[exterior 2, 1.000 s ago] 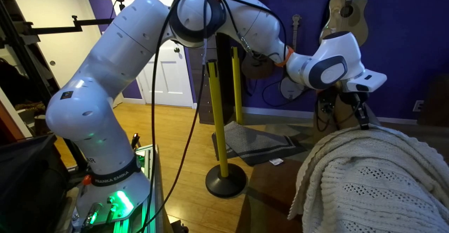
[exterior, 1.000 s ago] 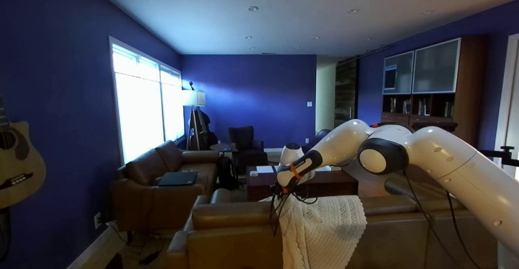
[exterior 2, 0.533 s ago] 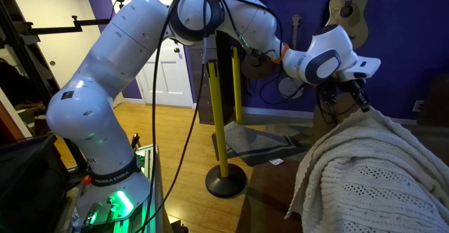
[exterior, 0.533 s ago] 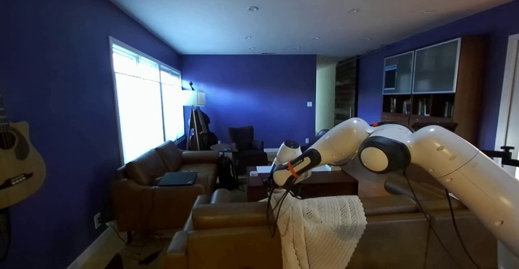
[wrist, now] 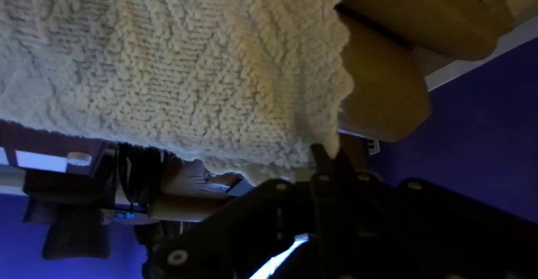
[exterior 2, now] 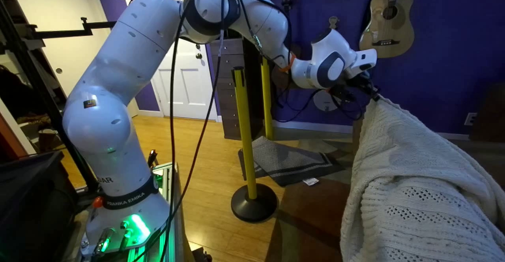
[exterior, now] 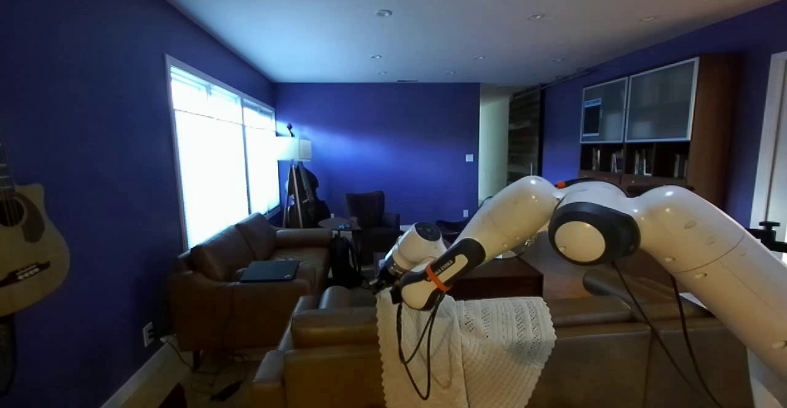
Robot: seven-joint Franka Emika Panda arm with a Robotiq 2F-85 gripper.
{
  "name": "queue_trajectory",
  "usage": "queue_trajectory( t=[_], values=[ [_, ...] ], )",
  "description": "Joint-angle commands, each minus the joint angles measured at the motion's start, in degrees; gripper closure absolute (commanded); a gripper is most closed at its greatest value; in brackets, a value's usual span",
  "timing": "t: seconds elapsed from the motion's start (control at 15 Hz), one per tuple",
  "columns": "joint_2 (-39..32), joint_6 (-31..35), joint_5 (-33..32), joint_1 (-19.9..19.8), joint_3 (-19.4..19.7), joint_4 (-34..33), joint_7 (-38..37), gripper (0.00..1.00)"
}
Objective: Pull the white blanket to the right, spread the white blanket a little to the left side of the couch
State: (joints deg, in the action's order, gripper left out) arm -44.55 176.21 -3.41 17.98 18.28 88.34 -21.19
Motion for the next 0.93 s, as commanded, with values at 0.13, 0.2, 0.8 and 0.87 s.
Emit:
queue_trajectory(
  t=[0.13,0.2,0.8,0.87],
  values=[
    [-0.01,4.61,-1.44,5.06,4.05,3.33,0.02,0.96],
    [0.0,4.93,-1.48,5.45,4.45,3.67,0.07,0.96],
    [-2.43,5.35,-3.58,8.81,8.0,0.82,1.48,0.99],
    [-3.35,5.22,-4.59,10.22,9.02,-0.47,2.66,0.99]
  ],
)
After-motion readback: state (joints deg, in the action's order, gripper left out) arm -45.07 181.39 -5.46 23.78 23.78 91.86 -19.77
